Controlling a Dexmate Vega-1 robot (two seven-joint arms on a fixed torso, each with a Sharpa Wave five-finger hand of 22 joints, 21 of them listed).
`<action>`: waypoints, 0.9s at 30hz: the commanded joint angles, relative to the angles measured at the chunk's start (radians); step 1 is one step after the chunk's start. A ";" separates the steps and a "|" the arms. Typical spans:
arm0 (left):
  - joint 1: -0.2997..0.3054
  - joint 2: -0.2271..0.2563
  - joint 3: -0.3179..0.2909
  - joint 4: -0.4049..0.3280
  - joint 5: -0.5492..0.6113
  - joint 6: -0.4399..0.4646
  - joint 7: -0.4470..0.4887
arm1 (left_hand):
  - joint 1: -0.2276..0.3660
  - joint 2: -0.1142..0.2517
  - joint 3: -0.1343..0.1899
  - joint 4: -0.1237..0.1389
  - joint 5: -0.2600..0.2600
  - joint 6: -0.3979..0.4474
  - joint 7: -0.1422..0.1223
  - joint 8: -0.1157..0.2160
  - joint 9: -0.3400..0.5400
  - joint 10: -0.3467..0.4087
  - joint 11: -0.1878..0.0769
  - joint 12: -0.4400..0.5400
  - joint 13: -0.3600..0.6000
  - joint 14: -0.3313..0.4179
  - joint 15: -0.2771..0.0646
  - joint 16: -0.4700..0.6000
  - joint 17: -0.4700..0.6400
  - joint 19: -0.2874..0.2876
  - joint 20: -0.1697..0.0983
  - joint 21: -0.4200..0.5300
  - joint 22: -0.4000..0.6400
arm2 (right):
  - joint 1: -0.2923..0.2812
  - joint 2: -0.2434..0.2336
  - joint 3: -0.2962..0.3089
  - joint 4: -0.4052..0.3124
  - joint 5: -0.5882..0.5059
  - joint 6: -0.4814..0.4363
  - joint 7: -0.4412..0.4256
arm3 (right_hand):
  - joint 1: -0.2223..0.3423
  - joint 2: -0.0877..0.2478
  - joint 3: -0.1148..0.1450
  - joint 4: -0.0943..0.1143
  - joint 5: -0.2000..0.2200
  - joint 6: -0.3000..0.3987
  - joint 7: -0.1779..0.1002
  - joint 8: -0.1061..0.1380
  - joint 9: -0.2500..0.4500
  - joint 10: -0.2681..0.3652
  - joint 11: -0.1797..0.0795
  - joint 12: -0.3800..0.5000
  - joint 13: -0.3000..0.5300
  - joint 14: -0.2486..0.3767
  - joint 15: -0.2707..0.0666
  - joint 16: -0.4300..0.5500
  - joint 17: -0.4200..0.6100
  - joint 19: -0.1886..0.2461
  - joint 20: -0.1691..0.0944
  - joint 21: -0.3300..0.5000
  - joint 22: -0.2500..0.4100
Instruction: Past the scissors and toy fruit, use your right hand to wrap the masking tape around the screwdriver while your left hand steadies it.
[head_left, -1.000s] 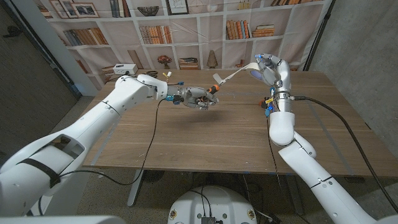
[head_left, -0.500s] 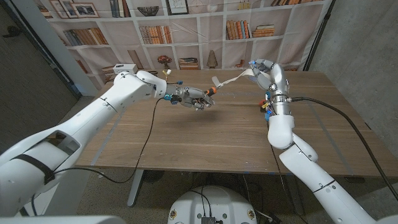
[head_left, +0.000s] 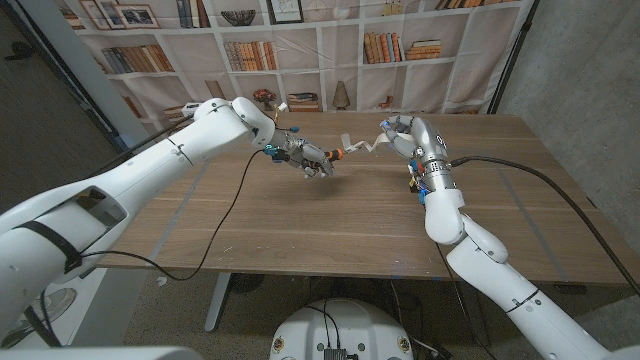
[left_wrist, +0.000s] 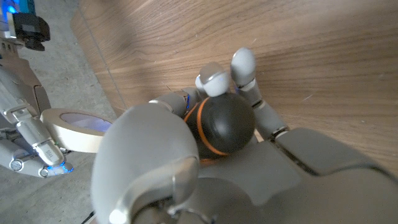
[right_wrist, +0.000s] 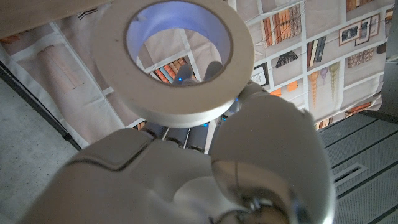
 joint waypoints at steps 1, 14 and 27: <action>-0.089 0.002 0.124 -0.040 0.265 0.054 -0.079 | 0.059 0.046 0.004 -0.009 -0.004 0.006 0.000 -0.004 0.000 -0.004 -0.002 -0.006 -0.006 -0.003 -0.001 -0.005 -0.001 0.003 -0.095 0.004 -0.002 | 0.032 -0.027 -0.086 0.067 -0.053 -0.058 0.002 | 0.039 0.034 0.040 -0.035 0.005 0.079 0.074 -0.004 0.000 0.032 -0.051 -0.005 -0.008 -0.004 -0.150 -0.001 0.002 0.011 -0.068 -0.002 0.002; -0.130 -0.009 0.220 -0.084 0.470 0.092 -0.116 | 0.070 0.047 -0.001 -0.024 -0.018 0.016 0.001 -0.015 -0.021 -0.001 -0.001 -0.041 -0.061 -0.004 -0.002 -0.018 -0.007 0.000 -0.095 0.005 -0.025 | 0.036 -0.022 -0.115 0.136 0.001 -0.054 -0.026 | 0.050 0.025 0.040 -0.047 0.005 0.082 0.074 -0.014 -0.011 0.054 -0.042 -0.031 -0.065 -0.001 -0.151 -0.007 0.001 0.021 -0.068 -0.006 0.002; -0.123 -0.017 0.279 -0.113 0.679 0.106 -0.152 | 0.073 0.046 -0.009 -0.031 -0.026 0.024 -0.005 -0.026 -0.039 -0.003 -0.006 -0.049 -0.073 -0.005 -0.002 -0.030 -0.010 -0.003 -0.095 0.007 -0.038 | 0.058 -0.028 -0.146 0.165 0.030 -0.070 -0.022 | 0.060 0.021 0.038 -0.058 0.000 0.088 0.079 -0.026 -0.024 0.069 -0.035 -0.039 -0.094 0.011 -0.151 -0.014 0.000 0.046 -0.065 -0.001 0.002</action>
